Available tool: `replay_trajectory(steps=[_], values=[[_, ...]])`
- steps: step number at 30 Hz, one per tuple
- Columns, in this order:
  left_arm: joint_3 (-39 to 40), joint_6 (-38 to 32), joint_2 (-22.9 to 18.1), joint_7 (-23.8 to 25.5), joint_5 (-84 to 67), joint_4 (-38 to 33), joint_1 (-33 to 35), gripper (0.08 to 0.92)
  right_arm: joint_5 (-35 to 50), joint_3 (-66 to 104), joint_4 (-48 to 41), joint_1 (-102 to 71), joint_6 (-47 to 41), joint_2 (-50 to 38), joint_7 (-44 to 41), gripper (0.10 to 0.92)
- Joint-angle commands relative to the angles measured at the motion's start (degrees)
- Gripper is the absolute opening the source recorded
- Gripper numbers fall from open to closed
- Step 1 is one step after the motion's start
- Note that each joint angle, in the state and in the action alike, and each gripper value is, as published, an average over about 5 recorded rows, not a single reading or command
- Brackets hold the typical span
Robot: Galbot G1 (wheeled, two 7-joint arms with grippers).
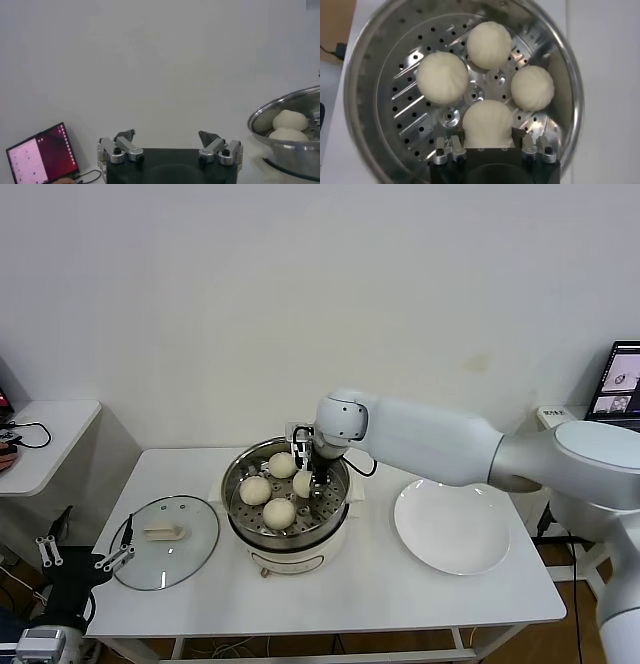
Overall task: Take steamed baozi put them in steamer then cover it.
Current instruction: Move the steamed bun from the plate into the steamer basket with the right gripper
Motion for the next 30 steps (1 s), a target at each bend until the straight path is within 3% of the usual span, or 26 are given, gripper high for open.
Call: replay_trajectory(steps=[1,12,19,22,26,30], values=[[-0.06,-0.02,0.04,-0.01,-0.05,0.08,0.01,0.823,-1.56,-0.06,-1.54,-1.39,-1.26,1.46,0.85,0.594],[0.03,-0.01,-0.34,-0.02,-0.01,0.03,0.04,0.823,-1.5,0.47,0.13,-0.74,-1.56,-0.12,-0.55,0.609],[-0.07,0.0,-0.21,-0.05,-0.03,0.2,0.05,0.823,-0.86,2.16,4.55,1.8,-1.4,-4.69,-0.93,0.781],[-0.14,-0.02,-0.05,-0.08,-0.08,0.41,-0.1,0.823,0.62,3.6,8.06,3.13,-1.09,-8.77,0.49,0.816],[-0.21,-0.08,0.13,-0.12,-0.26,1.03,-0.51,0.823,6.35,6.33,14.8,2.1,-0.75,-16.11,9.24,0.822],[0.14,-0.29,0.31,-0.22,-0.27,1.67,-1.0,0.823,13.83,9.05,22.47,-2.67,1.99,-23.3,25.5,0.823]])
